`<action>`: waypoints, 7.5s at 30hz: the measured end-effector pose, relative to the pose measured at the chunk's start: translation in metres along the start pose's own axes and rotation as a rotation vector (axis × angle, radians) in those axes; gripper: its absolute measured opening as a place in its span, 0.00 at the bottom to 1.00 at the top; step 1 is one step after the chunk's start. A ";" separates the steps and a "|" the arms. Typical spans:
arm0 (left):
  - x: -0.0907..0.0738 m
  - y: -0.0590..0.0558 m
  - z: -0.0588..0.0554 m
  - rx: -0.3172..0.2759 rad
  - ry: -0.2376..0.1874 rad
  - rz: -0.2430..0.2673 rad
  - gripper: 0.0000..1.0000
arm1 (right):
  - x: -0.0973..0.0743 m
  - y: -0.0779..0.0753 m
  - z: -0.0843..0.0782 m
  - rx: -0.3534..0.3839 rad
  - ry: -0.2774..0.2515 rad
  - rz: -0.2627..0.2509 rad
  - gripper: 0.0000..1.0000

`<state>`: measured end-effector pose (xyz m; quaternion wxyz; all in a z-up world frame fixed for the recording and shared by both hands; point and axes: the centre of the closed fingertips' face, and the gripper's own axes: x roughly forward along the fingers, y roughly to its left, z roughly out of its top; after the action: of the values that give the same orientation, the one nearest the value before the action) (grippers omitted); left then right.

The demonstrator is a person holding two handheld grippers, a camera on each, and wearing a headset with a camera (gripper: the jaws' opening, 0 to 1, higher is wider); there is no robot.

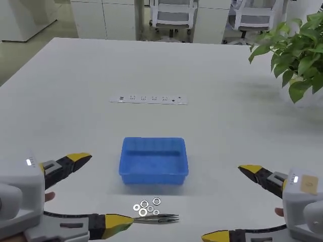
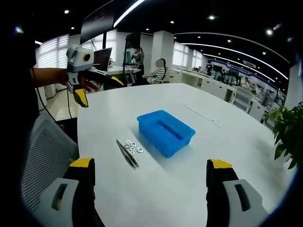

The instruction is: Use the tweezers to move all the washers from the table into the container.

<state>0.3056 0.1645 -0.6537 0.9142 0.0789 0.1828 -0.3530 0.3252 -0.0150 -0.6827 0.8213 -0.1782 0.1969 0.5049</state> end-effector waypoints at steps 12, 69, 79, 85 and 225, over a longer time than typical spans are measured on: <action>0.001 -0.001 0.003 0.000 -0.002 0.000 0.99 | 0.001 0.002 0.000 -0.004 0.007 0.011 0.99; 0.031 -0.004 -0.053 0.113 0.245 -0.238 0.62 | 0.040 0.012 -0.010 -0.225 0.106 0.284 0.54; 0.040 -0.007 -0.075 0.160 0.336 -0.312 0.50 | 0.052 0.020 -0.015 -0.273 0.139 0.370 0.44; 0.044 -0.011 -0.083 0.184 0.370 -0.353 0.42 | 0.061 0.025 -0.019 -0.305 0.157 0.415 0.40; 0.056 -0.068 -0.023 0.386 0.282 -0.554 0.06 | 0.132 0.095 -0.030 -0.335 0.144 0.537 0.13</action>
<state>0.2914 0.0858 -0.6975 0.7180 0.2451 0.2515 -0.6010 0.2898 0.1109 -0.7834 0.6019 -0.2879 0.2086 0.7151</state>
